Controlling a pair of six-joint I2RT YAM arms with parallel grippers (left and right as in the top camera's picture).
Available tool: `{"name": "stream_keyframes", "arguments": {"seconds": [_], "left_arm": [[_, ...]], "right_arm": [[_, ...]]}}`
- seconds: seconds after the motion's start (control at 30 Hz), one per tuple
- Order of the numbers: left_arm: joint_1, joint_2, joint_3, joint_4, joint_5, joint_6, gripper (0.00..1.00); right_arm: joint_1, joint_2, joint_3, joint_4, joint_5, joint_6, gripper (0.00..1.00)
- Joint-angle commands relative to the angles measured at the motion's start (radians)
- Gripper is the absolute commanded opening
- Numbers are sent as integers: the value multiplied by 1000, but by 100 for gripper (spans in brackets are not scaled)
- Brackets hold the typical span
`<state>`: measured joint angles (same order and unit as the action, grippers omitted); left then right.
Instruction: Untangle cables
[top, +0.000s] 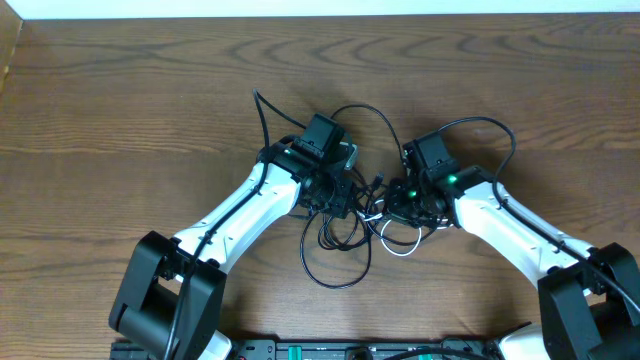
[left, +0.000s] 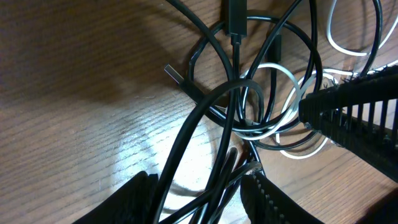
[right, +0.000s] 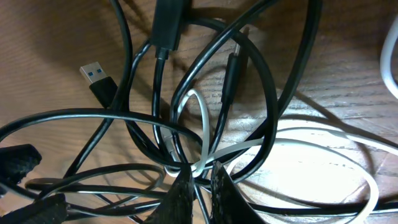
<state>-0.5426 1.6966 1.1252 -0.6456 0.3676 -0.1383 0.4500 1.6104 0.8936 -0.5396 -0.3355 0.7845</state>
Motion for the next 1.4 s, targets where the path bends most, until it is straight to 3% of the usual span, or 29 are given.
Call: {"name": "stream_keyframes", "arguments": {"seconds": [0.0, 1.37], "left_arm": [[0, 2, -9, -2, -2, -5, 49], [0, 2, -9, -5, -2, -5, 48]], "right_arm": [[11, 0, -8, 2, 47, 31, 8], [76, 0, -39, 91, 150, 103, 5]]}}
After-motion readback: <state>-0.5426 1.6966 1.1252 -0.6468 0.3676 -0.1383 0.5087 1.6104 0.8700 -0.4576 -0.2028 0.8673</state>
